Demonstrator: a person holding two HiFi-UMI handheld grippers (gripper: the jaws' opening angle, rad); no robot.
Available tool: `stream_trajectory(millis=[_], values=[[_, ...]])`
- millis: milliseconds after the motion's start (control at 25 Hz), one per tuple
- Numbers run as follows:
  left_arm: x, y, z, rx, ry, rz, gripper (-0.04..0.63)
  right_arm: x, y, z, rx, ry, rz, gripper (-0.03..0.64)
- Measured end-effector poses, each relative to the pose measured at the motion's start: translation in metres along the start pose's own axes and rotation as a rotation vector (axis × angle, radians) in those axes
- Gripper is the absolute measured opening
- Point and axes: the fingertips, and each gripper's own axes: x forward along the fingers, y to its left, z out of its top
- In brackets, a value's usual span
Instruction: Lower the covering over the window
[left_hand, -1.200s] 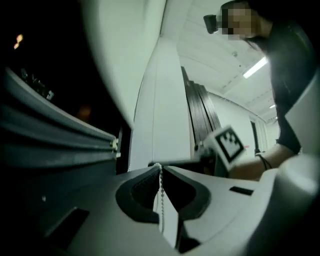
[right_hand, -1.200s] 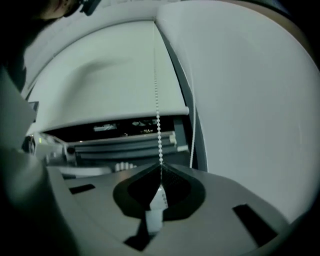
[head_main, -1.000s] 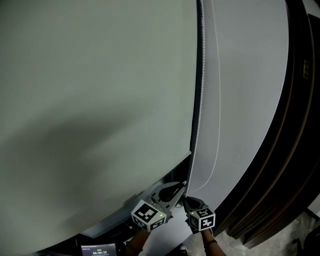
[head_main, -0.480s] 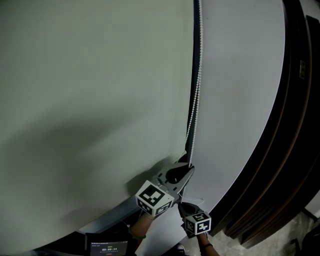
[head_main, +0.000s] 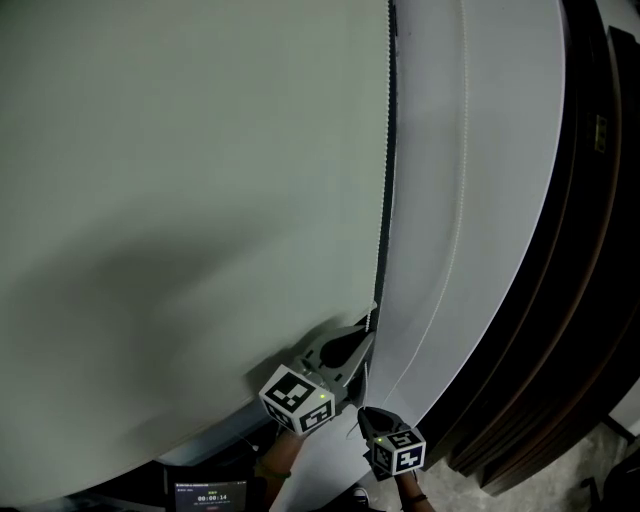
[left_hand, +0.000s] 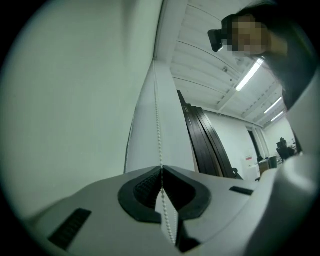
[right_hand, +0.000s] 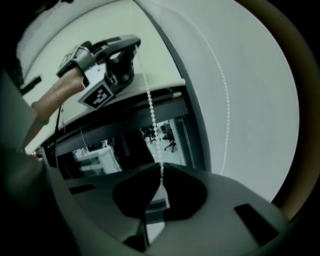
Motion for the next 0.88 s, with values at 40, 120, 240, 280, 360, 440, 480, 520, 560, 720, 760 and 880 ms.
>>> stream_trajectory(millis=[40,120,240,280,360,440,480,520,560,720,760,880], values=[[-0.001,0.004,0.001,-0.002,-0.001,0.014,0.008,-0.004,0.0,0.007,-0.016,-0.011,-0.006,0.014],[-0.006,0.009,0.003,0.011,0.011,0.04,0.008,-0.015,0.002,0.028,-0.043,-0.047,-0.011,0.015],[-0.012,0.014,-0.027,0.014,0.119,0.057,0.006,-0.035,0.007,0.083,-0.097,-0.16,0.003,0.015],[-0.015,0.015,-0.046,0.007,0.175,0.062,0.006,-0.043,0.009,0.105,-0.12,-0.211,0.008,0.015],[-0.025,0.016,-0.087,-0.032,0.26,0.074,0.006,-0.058,0.017,0.151,-0.16,-0.302,0.028,0.015],[-0.039,0.016,-0.124,-0.068,0.332,0.082,0.006,-0.069,0.031,0.193,-0.2,-0.368,0.073,0.035],[-0.045,0.015,-0.143,-0.062,0.382,0.082,0.006,-0.073,0.039,0.212,-0.219,-0.394,0.1,0.072],[-0.051,0.013,-0.162,-0.045,0.44,0.079,0.006,-0.076,0.045,0.23,-0.239,-0.417,0.125,0.099],[-0.056,0.01,-0.181,-0.035,0.497,0.074,0.006,-0.077,0.05,0.246,-0.258,-0.437,0.143,0.103],[-0.076,-0.006,-0.234,-0.096,0.621,0.074,0.006,-0.075,0.064,0.293,-0.314,-0.475,0.181,0.114],[-0.08,-0.01,-0.24,-0.104,0.631,0.075,0.006,-0.073,0.067,0.301,-0.31,-0.484,0.198,0.114],[-0.08,-0.017,-0.243,-0.105,0.639,0.066,0.006,-0.07,0.075,0.324,-0.266,-0.526,0.264,0.114]])
